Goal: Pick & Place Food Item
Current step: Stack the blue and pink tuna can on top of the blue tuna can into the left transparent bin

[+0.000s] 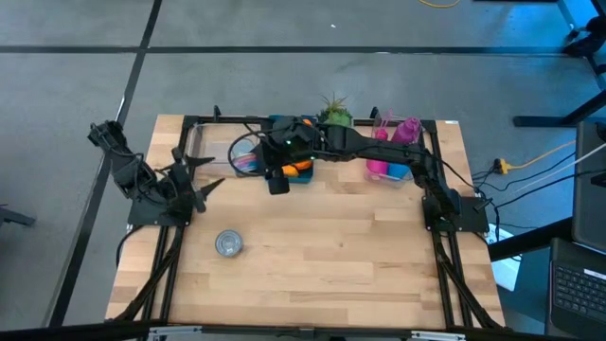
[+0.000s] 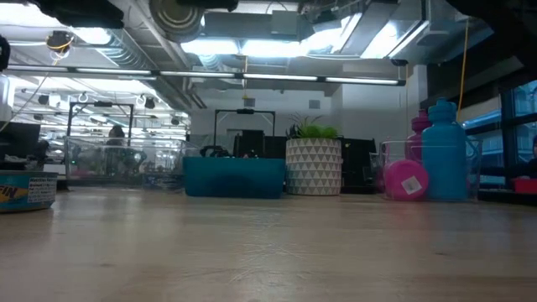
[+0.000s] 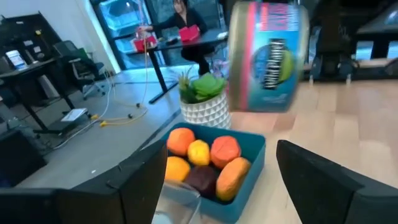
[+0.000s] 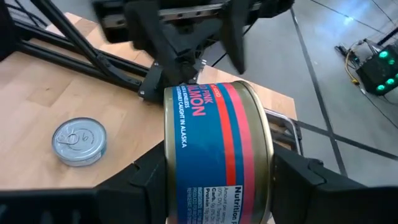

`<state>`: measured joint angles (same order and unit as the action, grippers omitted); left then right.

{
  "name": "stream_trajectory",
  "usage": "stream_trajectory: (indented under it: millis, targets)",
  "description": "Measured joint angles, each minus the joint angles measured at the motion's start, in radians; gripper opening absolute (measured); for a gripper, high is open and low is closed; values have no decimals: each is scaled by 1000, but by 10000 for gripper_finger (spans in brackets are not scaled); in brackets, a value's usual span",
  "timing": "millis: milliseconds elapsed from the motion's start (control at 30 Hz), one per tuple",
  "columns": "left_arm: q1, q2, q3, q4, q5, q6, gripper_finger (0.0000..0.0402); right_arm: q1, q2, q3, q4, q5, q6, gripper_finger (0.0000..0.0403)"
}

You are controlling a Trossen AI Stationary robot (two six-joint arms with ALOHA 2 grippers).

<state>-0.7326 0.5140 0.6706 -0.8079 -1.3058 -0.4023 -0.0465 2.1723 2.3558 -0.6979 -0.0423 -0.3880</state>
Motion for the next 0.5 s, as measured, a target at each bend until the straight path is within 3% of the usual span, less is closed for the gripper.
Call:
stream_trajectory:
  millis: [233,500]
  targets:
    - [53,-11,-161,337,2,188,302,8,0,0,-9,-1,41,198]
    - [188,-18,-284,845,228,511,302,32,0,0,-6,0,45,198]
